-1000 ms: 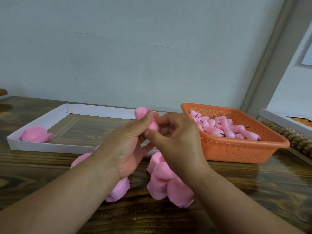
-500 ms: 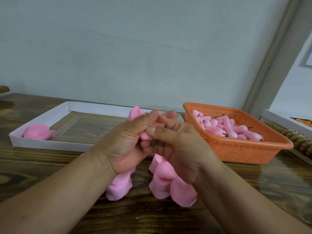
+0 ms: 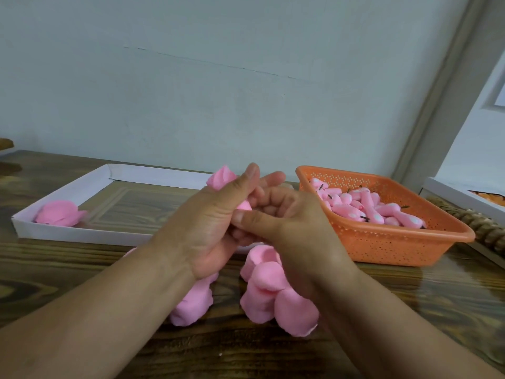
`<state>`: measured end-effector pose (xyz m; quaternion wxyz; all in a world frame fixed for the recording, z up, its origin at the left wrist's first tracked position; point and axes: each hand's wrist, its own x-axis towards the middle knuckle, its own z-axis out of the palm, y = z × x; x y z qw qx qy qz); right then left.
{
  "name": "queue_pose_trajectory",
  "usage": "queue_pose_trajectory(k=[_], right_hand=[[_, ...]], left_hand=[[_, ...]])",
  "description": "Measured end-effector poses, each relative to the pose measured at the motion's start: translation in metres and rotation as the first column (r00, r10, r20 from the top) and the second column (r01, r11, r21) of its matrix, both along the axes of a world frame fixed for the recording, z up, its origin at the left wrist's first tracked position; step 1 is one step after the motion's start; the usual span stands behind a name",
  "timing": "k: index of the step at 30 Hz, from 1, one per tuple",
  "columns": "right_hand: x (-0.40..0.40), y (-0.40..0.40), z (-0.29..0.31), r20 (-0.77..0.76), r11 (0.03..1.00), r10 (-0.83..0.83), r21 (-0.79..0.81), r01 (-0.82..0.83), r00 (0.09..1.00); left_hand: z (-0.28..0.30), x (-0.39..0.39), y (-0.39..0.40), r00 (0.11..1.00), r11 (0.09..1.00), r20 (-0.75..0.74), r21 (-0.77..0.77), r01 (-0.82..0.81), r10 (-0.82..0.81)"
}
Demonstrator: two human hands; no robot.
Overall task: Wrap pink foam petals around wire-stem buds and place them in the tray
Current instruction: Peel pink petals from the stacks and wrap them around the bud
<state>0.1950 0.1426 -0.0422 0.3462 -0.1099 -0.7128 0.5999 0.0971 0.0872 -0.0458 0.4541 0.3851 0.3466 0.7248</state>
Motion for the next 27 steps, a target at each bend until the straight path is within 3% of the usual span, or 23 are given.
queue_pose_trajectory(k=[3,5,10,15,18,22,27], right_hand=[[0.001,0.006,0.0,0.006,0.954,0.214,-0.215,-0.208,0.977],[0.002,0.009,0.001,0.029,0.941,0.261,-0.232,-0.247,0.965],[0.017,0.032,0.018,0.256,0.985,0.073,0.131,-0.109,0.964],[0.03,0.058,0.023,0.197,0.958,-0.178,0.258,0.124,0.964],[0.034,0.071,0.019,0.256,0.935,-0.26,0.309,0.176,0.931],[0.036,0.078,0.013,0.346,0.927,-0.288,0.335,0.17,0.893],[0.031,0.066,0.016,0.154,0.978,-0.08,0.201,0.048,0.985]], left_hand=[[-0.002,-0.007,0.0,0.989,0.998,-0.131,-0.023,0.058,-0.061],[-0.003,-0.008,0.001,0.99,0.998,-0.127,-0.027,0.057,-0.06],[-0.003,-0.003,0.007,0.996,0.996,-0.036,-0.002,-0.087,0.087],[-0.009,-0.002,0.009,0.982,0.985,-0.106,-0.053,-0.166,0.159],[-0.012,-0.001,0.008,0.975,0.98,-0.128,-0.063,-0.191,0.182],[-0.014,0.0,0.007,0.947,0.966,-0.254,-0.118,-0.231,0.195],[-0.017,0.003,0.006,0.8,0.945,-0.558,-0.08,-0.317,0.221]])
